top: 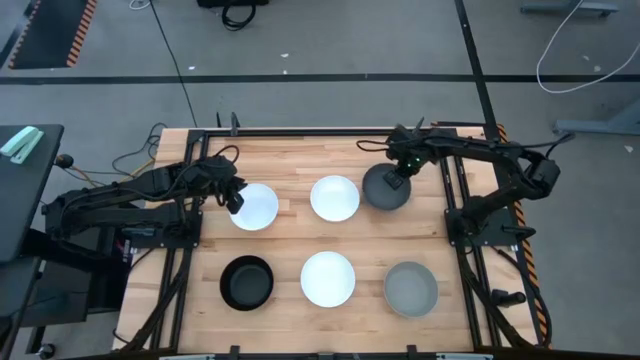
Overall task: Nest bowls inside each other
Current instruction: Stack the dark gray bowl on the top right white bowl
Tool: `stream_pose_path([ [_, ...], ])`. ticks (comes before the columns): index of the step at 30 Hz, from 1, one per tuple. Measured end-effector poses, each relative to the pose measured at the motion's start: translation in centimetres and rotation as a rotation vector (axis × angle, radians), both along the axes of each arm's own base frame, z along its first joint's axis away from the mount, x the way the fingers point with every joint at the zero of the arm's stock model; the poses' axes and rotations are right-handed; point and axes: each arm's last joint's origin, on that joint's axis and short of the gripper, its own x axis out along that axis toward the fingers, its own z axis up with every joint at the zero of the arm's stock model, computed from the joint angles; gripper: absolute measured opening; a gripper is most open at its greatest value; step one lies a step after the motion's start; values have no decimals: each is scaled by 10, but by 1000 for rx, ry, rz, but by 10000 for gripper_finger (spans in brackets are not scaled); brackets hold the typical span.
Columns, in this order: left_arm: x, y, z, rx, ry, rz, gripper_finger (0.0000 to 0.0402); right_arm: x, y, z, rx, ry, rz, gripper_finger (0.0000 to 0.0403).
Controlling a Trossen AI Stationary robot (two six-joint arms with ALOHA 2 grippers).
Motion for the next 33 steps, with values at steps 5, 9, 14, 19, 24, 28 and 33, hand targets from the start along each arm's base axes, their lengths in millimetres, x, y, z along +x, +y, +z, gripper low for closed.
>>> stream_pose_path([
  [5, 0, 0, 0, 0, 0, 0, 77, 21, 8, 28, -35, -54, 65, 3],
  [9, 0, 0, 0, 0, 0, 0, 81, 35, 18, 54, -61, -89, 104, 2],
  [14, 0, 0, 0, 0, -1, 0, 80, 52, 30, 83, -95, -178, 139, 2],
  [19, 0, 0, 0, 0, 0, 0, 74, 71, 38, 96, -84, -188, 168, 1],
  [24, 0, 0, 0, 0, -1, 0, 75, 97, 36, 90, -40, -121, 196, 1],
  [28, 0, 0, 0, 0, -1, 0, 79, 123, 31, 81, 31, -105, 227, 1],
  [33, 0, 0, 0, -1, -1, 0, 75, 154, 22, 73, 64, -76, 263, 1],
])
